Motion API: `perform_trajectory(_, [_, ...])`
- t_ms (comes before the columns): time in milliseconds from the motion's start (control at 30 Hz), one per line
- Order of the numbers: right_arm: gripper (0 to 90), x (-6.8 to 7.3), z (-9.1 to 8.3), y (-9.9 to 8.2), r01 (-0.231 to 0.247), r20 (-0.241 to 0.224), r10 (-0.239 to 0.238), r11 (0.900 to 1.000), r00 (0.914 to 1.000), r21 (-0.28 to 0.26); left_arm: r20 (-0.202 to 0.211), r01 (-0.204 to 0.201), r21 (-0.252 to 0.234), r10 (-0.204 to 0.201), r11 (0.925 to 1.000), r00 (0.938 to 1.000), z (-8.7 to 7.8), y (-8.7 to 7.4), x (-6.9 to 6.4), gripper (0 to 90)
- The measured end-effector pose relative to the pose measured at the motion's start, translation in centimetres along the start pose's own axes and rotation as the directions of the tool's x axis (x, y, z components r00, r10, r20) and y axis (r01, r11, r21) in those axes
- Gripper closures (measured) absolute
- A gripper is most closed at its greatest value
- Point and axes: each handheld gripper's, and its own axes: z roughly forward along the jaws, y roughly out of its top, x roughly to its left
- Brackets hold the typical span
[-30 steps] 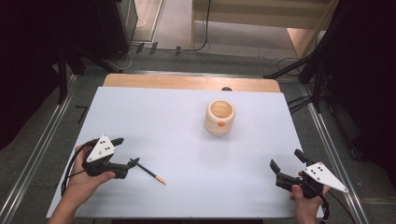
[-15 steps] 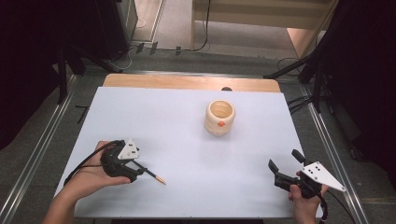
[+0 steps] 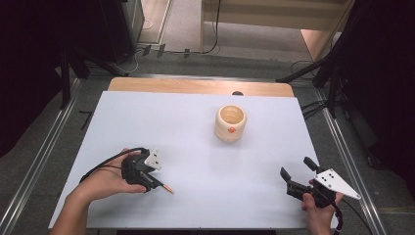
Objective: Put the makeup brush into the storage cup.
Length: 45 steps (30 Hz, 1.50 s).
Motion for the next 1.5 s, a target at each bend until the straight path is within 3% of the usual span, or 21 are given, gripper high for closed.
perform_trajectory(100, [12.0,-0.1,0.0,-0.1,0.000,0.002,0.000,1.0000,1.0000,0.006,0.014,-0.011,0.021,0.011,0.9997,0.9998,0.4,0.2,-0.1,51.5])
perform_trajectory(200, [12.1,-0.1,0.1,-0.1,-0.003,0.001,0.003,1.0000,1.0000,0.008,0.032,-0.023,0.054,0.021,0.9983,0.9993,1.1,0.3,-0.1,51.7])
perform_trajectory(633, [13.4,0.3,0.4,-0.2,0.006,-0.004,-0.006,0.9997,1.0000,0.025,0.053,-0.027,0.086,0.022,0.9959,0.9983,1.3,0.9,0.2,56.1])
perform_trajectory(800, [13.9,0.4,0.6,-0.3,0.010,-0.005,-0.010,0.9995,0.9999,0.032,0.049,-0.035,0.092,0.030,0.9951,0.9983,1.2,1.0,0.2,67.4])
perform_trajectory(900, [13.9,0.4,0.6,-0.3,0.010,-0.009,-0.010,0.9992,0.9999,0.038,0.066,-0.058,0.095,0.052,0.9937,0.9965,1.2,1.2,0.2,84.3])
perform_trajectory(1033, [13.9,0.5,0.7,-0.3,0.009,-0.013,-0.008,0.9991,0.9999,0.041,0.040,-0.077,0.105,0.073,0.9915,0.9965,1.2,1.3,-0.2,84.6])
perform_trajectory(1133, [14.0,0.7,0.8,-0.2,0.013,-0.013,-0.013,0.9990,0.9998,0.043,0.026,-0.070,0.087,0.068,0.9937,0.9973,1.2,1.1,-0.4,84.7])
perform_trajectory(1367, [14.3,1.8,1.2,0.0,0.030,-0.024,-0.028,0.9980,0.9993,0.055,0.057,-0.029,0.018,0.028,0.9994,0.9980,0.7,0.5,0.0,84.8])
perform_trajectory(1433, [14.4,2.2,1.4,0.1,0.033,-0.032,-0.031,0.9979,0.9990,0.056,0.077,-0.011,-0.021,0.012,0.9997,0.9970,0.2,0.5,0.2,84.8])
perform_trajectory(1500, [14.5,2.7,1.5,0.2,0.036,-0.044,-0.034,0.9976,0.9985,0.059,0.064,-0.009,-0.038,0.011,0.9992,0.9979,-0.1,0.5,0.3,84.8])
